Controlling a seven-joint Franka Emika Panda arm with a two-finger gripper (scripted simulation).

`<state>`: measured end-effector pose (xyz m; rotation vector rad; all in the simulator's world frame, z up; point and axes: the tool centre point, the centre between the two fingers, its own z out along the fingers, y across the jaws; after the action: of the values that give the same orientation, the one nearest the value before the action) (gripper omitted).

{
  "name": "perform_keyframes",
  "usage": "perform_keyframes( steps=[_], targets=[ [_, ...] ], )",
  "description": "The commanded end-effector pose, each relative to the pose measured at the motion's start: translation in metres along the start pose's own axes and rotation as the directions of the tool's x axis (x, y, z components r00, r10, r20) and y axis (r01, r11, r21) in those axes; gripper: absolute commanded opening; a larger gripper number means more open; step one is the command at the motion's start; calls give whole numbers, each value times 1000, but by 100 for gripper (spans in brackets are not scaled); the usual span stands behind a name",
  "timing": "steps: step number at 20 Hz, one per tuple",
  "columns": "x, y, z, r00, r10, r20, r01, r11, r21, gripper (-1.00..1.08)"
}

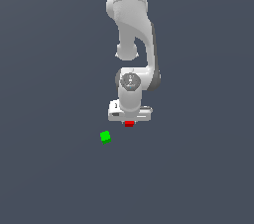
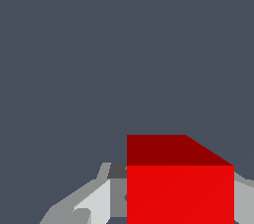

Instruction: Stack the red cube on top of the green cube.

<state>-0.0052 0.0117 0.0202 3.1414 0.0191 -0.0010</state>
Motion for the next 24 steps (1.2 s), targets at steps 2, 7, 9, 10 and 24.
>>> perform_keyframes(
  steps=[2,7,9,10,24],
  targets=[
    [0,0,0,1000,0,-1,0,1000,0,-100],
    [0,0,0,1000,0,-1,0,1000,0,-100],
    [0,0,-3,1000,0,0,0,1000,0,-100],
    [0,0,-5,1000,0,0,0,1000,0,-100],
    [-1,0,-83,1000,0,-1,0,1000,0,-100]
  ],
)
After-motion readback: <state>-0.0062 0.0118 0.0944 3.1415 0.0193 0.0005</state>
